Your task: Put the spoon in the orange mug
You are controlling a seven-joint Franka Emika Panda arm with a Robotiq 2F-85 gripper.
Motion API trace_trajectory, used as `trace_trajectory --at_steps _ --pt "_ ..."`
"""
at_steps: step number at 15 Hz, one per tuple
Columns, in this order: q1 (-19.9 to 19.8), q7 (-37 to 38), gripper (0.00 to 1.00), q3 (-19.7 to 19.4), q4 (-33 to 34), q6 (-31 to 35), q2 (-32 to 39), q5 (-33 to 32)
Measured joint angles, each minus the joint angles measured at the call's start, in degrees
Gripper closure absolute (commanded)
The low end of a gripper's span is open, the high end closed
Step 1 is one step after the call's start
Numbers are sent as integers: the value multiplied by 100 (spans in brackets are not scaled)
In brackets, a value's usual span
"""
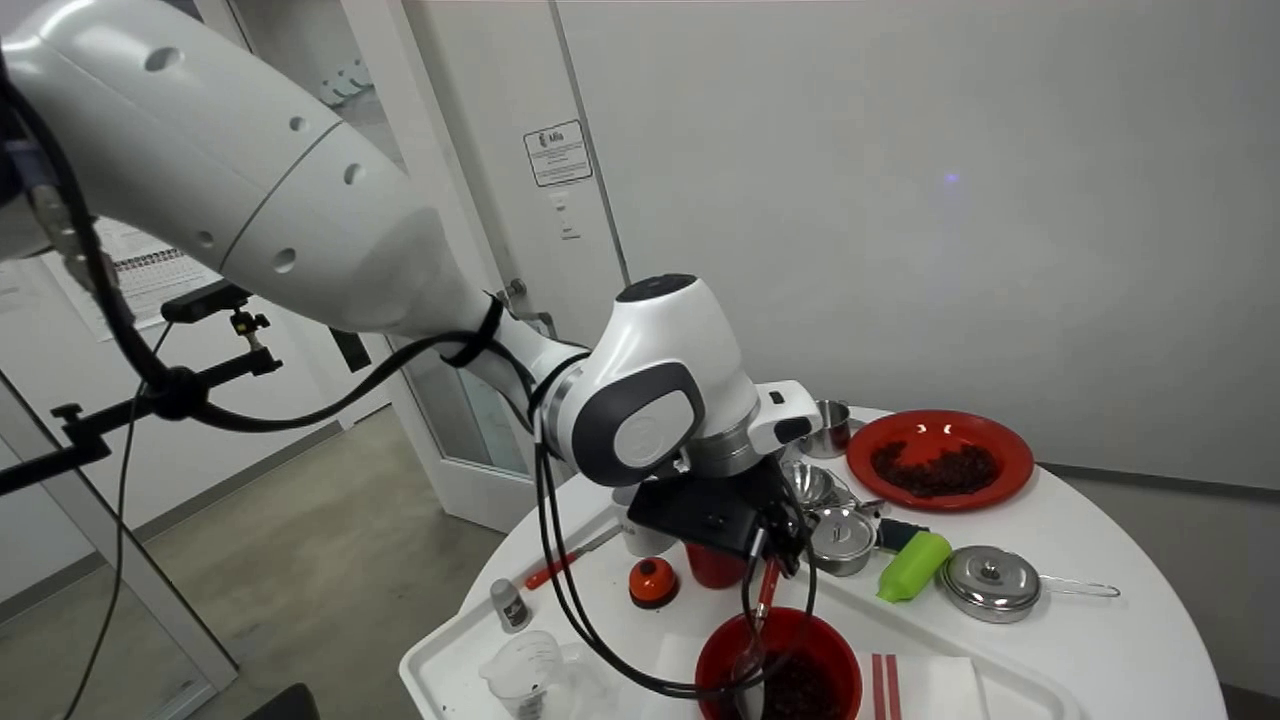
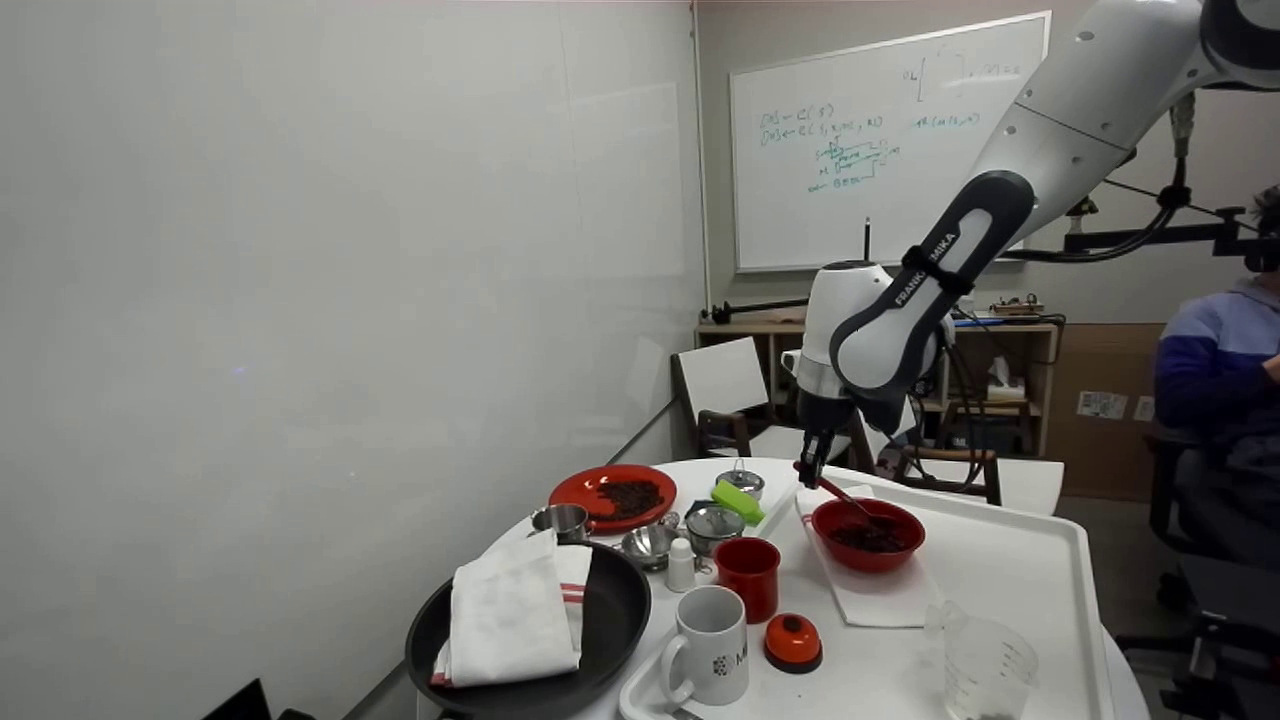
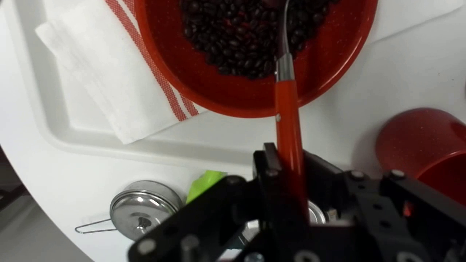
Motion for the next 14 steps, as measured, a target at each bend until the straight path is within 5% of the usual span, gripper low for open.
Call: trace_trajectory --at_steps 7,14 --pt "123 0 92 10 -120 0 -318 0" --pt "742 8 92 -9 -95 -19 -607 -61"
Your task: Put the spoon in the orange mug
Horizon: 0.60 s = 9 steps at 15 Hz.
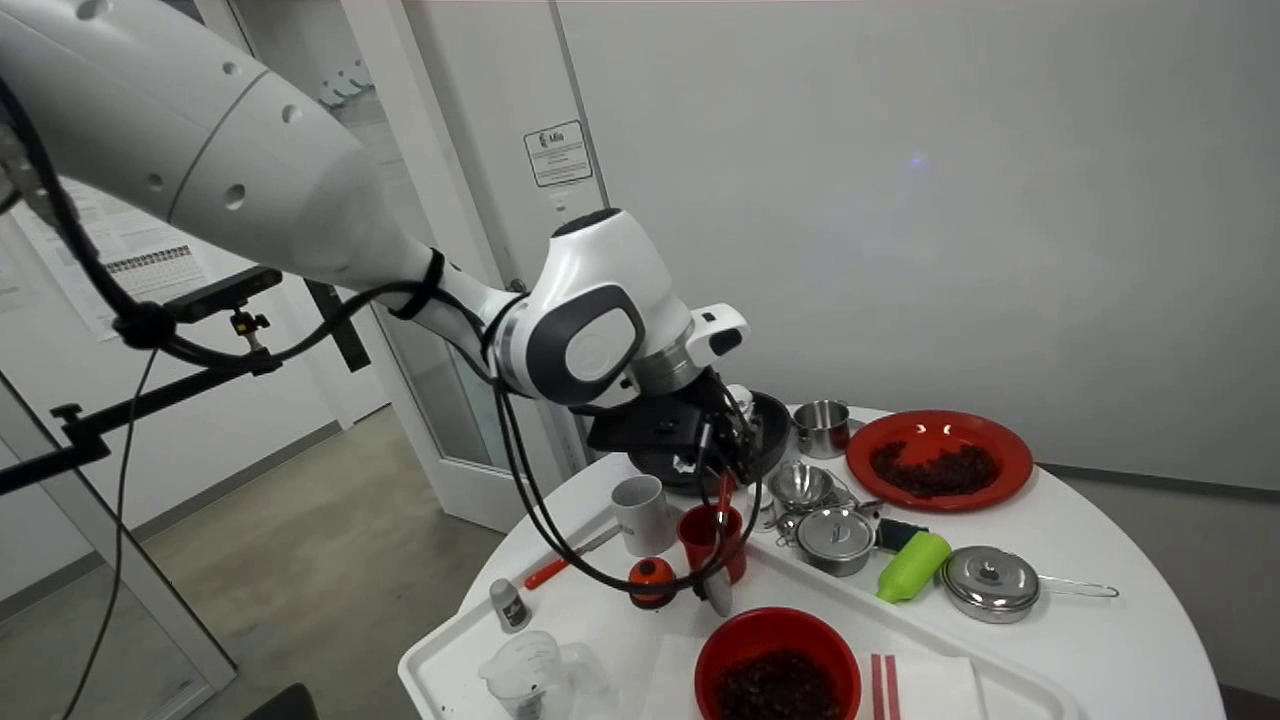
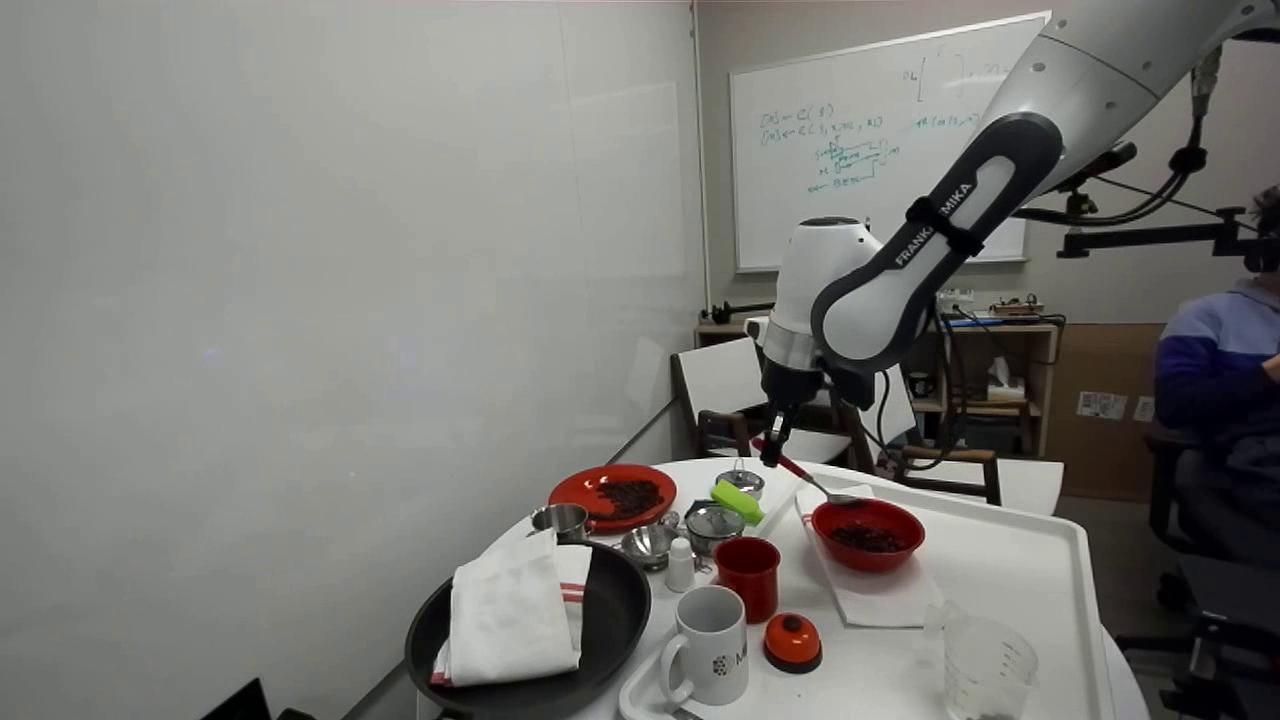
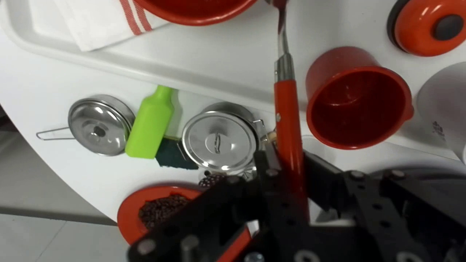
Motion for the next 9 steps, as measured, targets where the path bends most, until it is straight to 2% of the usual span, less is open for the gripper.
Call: trace_trajectory --at_steps 6,9 --pt "461 -12 92 23 138 -41 -90 -173" --pt "560 -93 92 207 250 -46 -89 -170"
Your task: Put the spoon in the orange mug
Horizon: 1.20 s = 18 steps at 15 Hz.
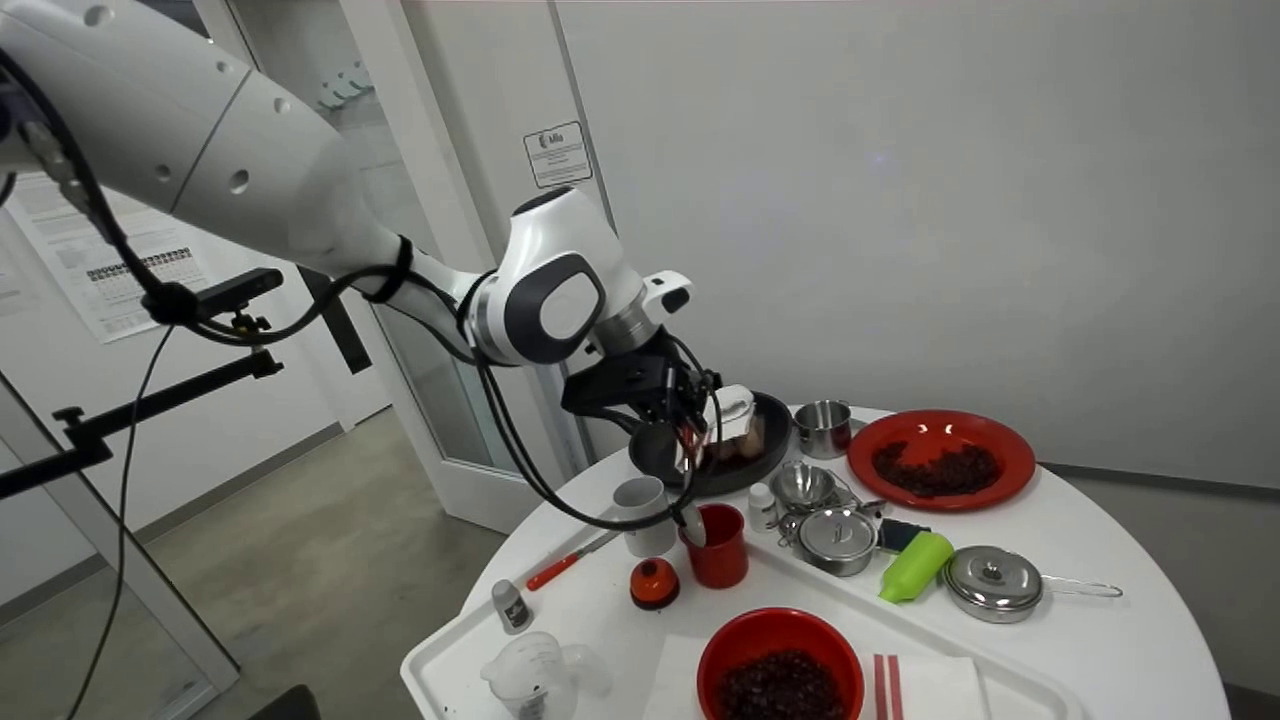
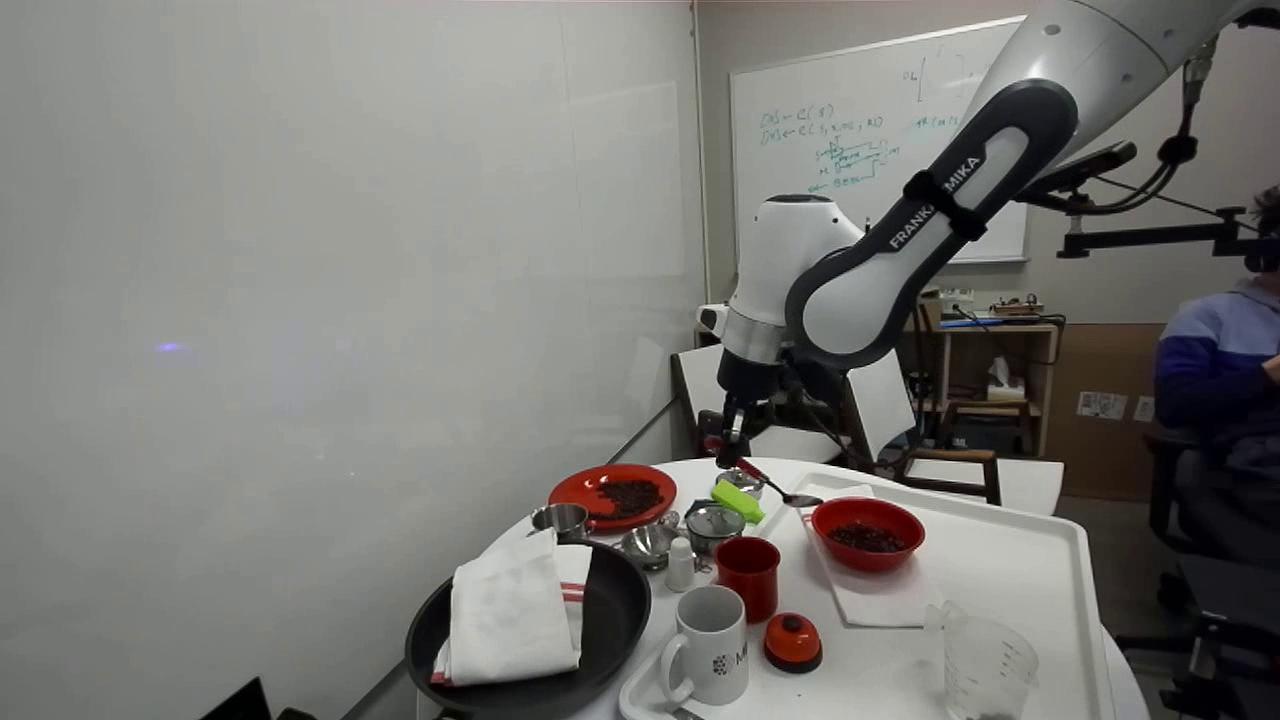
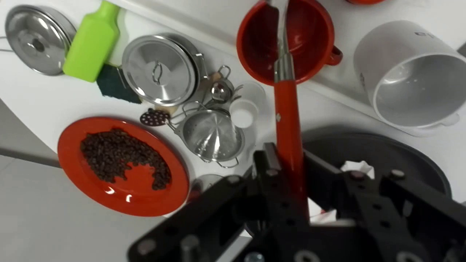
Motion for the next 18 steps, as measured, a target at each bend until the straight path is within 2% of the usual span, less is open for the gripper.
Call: trace_trajectory --at_steps 2,4,6,8,10,15,18 --pt "-10 -120 92 175 68 6 2 54" --pt "-177 -559 92 490 101 81 13 332" --pt "-554 -1294 92 969 116 165 47 811" --pt "-1091 -2101 92 1533 125 183 113 1303" --pt "-1521 -2862 92 1900 145 174 216 1800" --pt "-2309 -4462 92 2454 274 21 571 2914" --pt "-2557 -5191 92 2588 425 -274 751 3461"
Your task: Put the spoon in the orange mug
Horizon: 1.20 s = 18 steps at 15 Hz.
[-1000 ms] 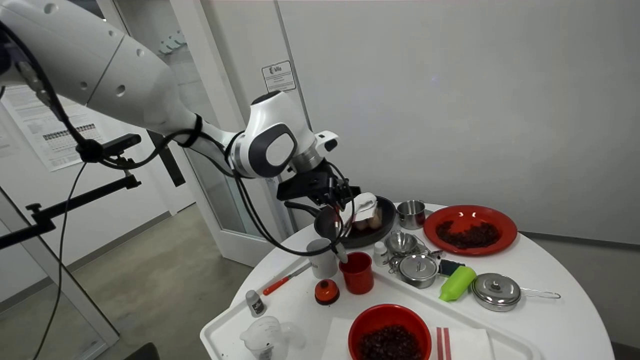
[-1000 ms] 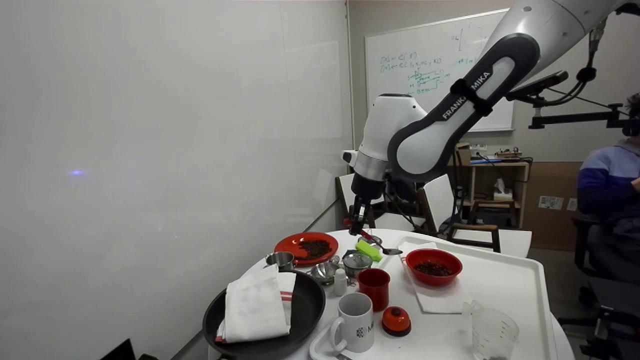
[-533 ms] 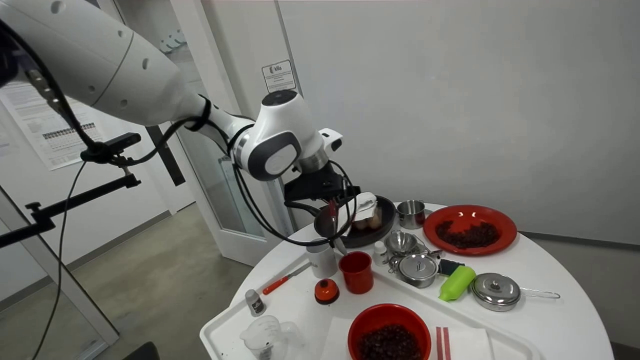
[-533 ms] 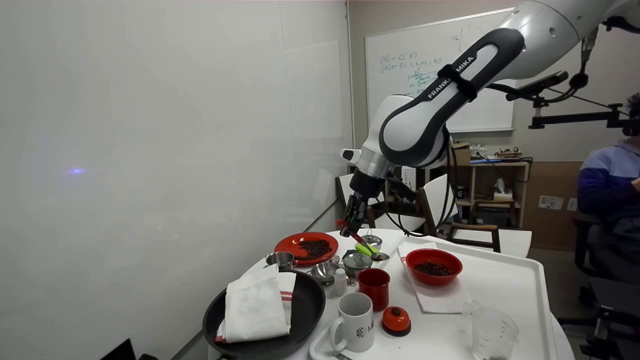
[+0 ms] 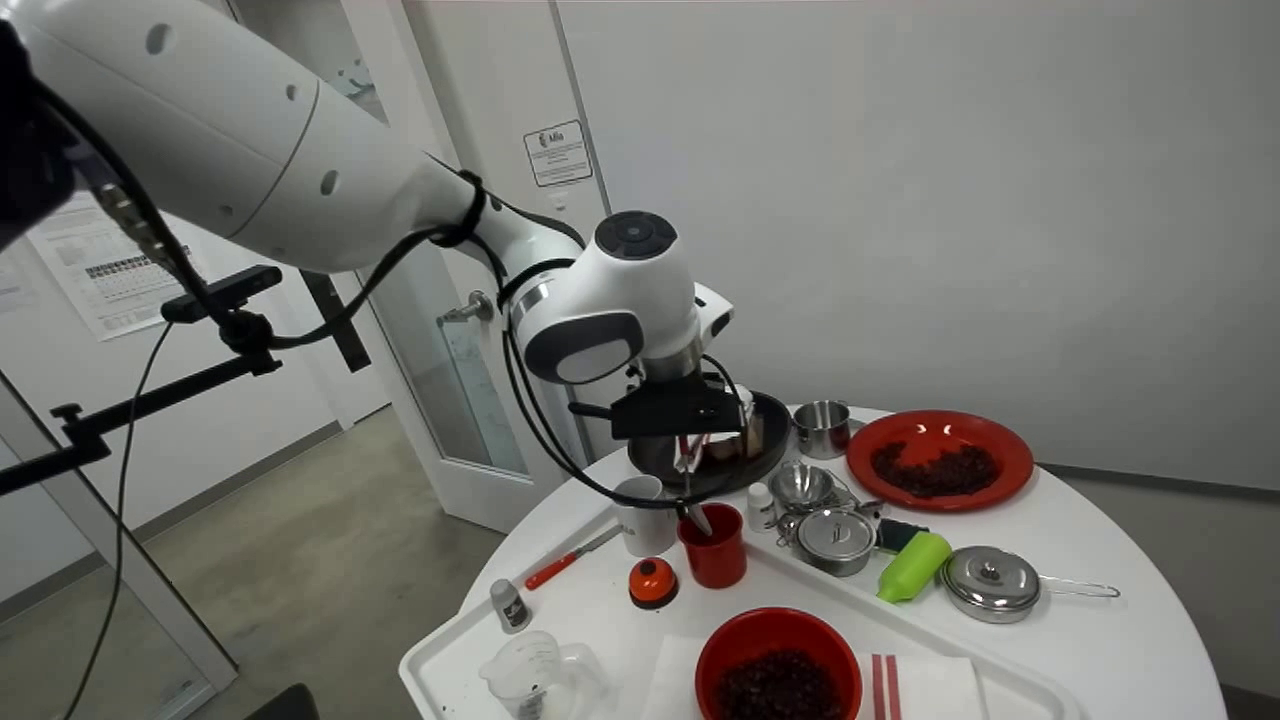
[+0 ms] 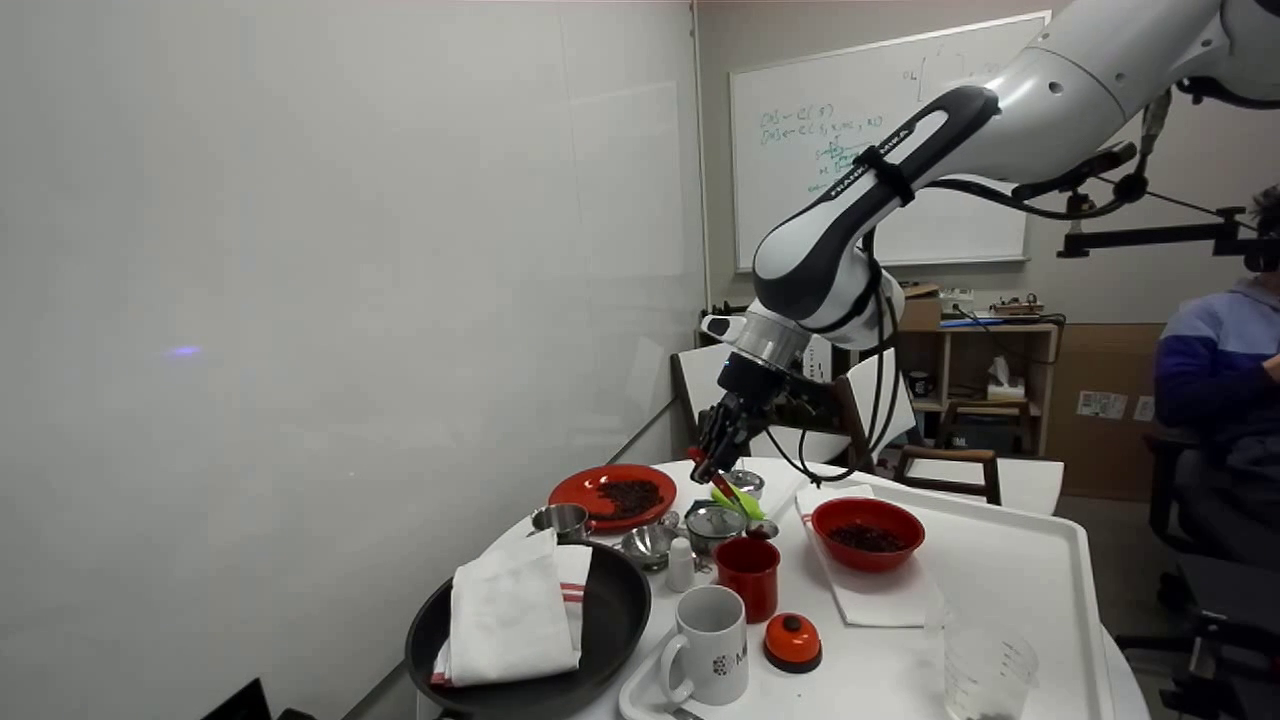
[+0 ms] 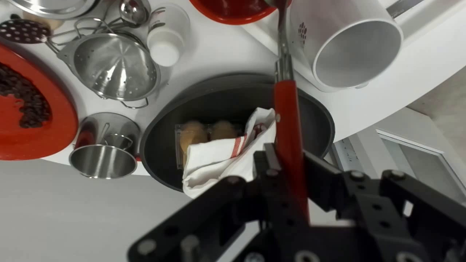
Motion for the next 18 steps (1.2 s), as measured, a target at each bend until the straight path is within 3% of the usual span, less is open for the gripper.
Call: trace_trajectory --at_steps 9,18 --pt "2 -1387 92 -159 438 -1008 362 1143" --pt "547 -2683 92 -772 698 -1347 764 1245"
